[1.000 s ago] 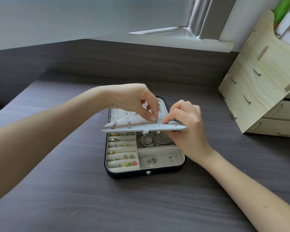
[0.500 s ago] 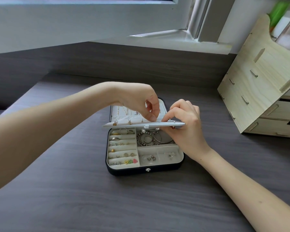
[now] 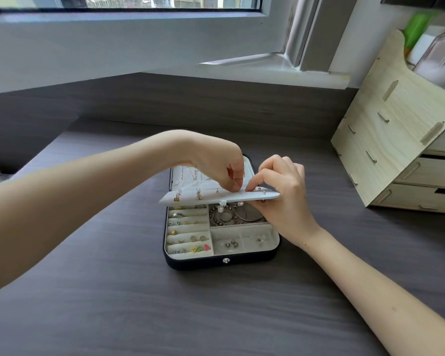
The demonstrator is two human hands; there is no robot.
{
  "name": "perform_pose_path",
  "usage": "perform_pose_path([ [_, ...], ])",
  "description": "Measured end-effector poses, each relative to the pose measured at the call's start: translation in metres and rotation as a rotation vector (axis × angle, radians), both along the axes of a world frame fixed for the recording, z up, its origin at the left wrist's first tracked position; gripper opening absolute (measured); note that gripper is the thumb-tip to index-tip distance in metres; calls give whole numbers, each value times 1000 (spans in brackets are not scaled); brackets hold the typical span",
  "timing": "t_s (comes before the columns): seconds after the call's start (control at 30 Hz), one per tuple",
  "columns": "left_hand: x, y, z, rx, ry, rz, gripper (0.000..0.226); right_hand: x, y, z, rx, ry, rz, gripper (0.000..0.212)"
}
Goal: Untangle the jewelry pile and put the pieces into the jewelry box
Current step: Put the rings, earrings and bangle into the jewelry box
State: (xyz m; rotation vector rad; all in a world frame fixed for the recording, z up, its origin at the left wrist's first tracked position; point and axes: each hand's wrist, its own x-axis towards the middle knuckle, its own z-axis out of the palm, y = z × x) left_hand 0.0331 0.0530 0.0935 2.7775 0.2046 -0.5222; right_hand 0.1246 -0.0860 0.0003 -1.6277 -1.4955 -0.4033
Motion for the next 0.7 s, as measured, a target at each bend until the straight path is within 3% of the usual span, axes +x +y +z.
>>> perform_pose_path([
  [0.17,-19,10,11,-175,-77,185,12,-1,3,8,-27,132,2,31],
  [0.33,-72,34,21,-686,-533,622,43,5,15,24,-168,414,-41,37],
  [0.5,-89,24,-17,-837,-782,798,21,15,14,35,-309,458,-174,47],
  [0.6,-88,17,-39,-915,-847,826,28,24,-20,42,-366,381,-251,20],
  [0.7,-82,17,-49,-923,-882,864,34,29,-65,49,-624,292,-228,11],
])
